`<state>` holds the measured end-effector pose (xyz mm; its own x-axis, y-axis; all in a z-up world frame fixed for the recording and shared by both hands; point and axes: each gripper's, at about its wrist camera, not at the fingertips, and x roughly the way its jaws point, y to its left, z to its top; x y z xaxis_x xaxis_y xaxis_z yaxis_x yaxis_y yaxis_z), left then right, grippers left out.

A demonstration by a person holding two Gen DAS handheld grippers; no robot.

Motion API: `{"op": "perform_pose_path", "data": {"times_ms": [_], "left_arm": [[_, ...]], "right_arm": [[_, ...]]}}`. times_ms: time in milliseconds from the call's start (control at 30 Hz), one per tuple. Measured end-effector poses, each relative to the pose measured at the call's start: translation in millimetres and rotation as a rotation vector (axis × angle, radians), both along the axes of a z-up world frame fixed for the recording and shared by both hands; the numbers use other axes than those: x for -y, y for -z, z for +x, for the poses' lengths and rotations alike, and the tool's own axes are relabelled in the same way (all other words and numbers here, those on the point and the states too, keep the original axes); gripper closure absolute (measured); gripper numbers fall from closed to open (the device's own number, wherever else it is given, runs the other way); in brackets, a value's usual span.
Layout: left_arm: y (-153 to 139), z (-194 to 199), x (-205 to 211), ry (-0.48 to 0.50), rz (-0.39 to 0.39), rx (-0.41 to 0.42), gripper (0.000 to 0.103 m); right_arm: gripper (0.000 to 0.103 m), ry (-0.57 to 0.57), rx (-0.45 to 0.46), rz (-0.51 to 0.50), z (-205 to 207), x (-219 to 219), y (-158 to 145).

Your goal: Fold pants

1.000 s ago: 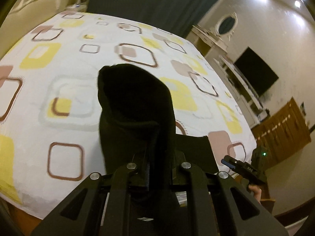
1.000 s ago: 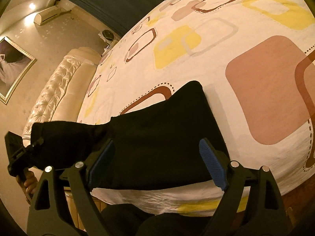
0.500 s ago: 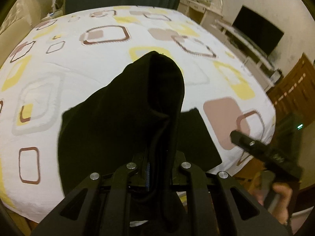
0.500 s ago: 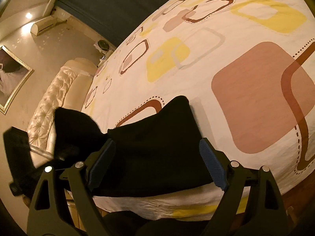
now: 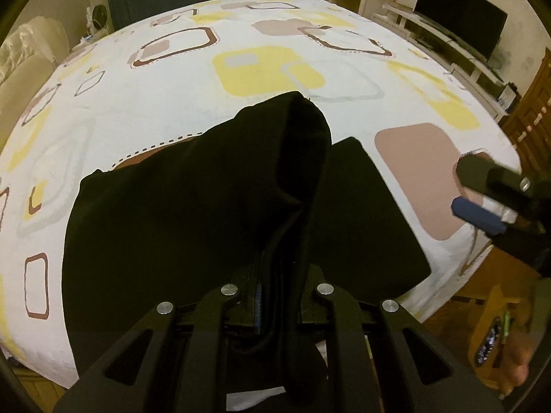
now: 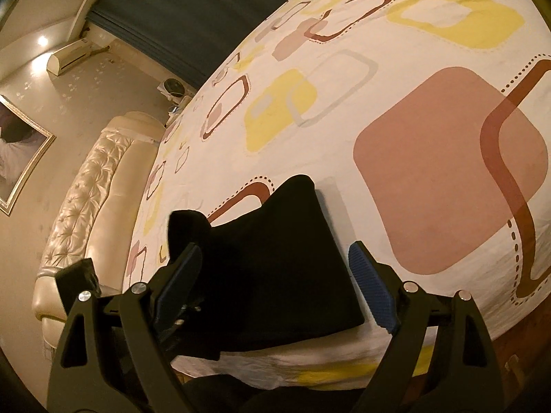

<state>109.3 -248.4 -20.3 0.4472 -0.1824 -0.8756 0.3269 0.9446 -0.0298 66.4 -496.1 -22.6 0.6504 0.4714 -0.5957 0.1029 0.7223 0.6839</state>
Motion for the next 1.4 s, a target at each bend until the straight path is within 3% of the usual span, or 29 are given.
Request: {"op": "perform_pose_path", "data": {"times_ms": [500,1033,1200,1300,1367,1400], "left_arm": [[17,-11,18,-0.023,0.116,0.077,0.09],[22,-15,28,-0.019,0.164,0.109,0.087],[17,-21,33,0.005,0.142,0.117,0.074],[13,-27,35,0.023,0.107,0.114,0.058],[7,-33,37,0.025,0.099,0.122,0.038],[4,-36,38,0.027,0.094,0.133,0.036]], "right_arm": [[0.016,0.021,-0.007,0.025,2,7,4],[0.016,0.028,-0.011,0.037,2,9,6],[0.016,0.03,-0.01,0.038,2,10,7],[0.016,0.036,-0.009,0.04,3,13,7],[0.016,0.039,-0.009,0.04,3,14,8],[0.016,0.04,-0.008,0.04,2,15,7]]}}
